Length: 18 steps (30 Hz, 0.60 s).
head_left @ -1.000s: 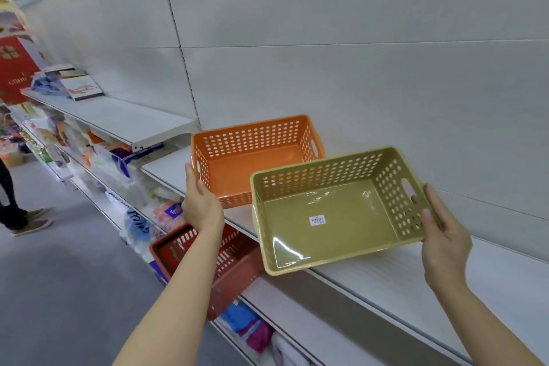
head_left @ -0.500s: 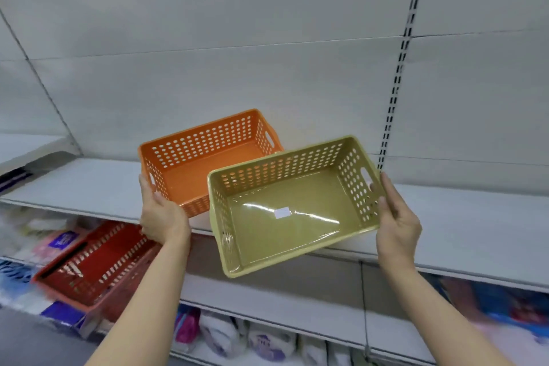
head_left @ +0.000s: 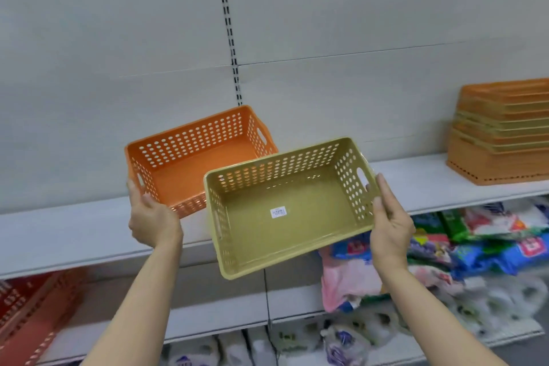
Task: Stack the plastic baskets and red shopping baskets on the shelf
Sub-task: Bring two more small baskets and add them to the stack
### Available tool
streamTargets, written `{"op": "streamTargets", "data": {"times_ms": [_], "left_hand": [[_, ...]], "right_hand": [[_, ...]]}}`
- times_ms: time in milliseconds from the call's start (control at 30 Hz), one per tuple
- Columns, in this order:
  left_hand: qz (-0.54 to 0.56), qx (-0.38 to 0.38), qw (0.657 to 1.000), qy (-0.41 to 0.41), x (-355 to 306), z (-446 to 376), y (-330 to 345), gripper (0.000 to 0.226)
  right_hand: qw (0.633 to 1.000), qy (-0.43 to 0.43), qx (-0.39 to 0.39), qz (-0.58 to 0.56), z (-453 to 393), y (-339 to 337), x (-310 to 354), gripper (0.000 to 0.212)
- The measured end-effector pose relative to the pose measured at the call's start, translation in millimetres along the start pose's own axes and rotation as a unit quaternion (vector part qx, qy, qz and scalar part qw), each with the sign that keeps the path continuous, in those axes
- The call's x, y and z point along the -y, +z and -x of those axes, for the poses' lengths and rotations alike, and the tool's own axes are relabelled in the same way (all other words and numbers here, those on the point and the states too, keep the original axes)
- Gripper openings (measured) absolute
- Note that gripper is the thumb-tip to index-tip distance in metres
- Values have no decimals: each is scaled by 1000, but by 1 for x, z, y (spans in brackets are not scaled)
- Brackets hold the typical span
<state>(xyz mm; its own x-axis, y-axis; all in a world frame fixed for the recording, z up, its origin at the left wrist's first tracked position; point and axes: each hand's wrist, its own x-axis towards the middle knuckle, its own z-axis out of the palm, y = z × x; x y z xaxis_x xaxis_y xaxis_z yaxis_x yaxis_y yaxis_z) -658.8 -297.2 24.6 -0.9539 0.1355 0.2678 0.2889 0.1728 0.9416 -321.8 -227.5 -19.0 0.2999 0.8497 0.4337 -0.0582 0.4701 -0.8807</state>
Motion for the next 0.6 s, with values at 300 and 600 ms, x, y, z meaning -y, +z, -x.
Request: {"op": "streamTargets", "data": {"times_ms": [300,600], "left_hand": [[34,13,999,27,-86,148,62,49],[83,28,995,58,-155,248,145,49]], "right_hand": [[998,-26,-42,28,-93,-162,18,39],[995,-36,-85,26,-186,-274,22,40]]}}
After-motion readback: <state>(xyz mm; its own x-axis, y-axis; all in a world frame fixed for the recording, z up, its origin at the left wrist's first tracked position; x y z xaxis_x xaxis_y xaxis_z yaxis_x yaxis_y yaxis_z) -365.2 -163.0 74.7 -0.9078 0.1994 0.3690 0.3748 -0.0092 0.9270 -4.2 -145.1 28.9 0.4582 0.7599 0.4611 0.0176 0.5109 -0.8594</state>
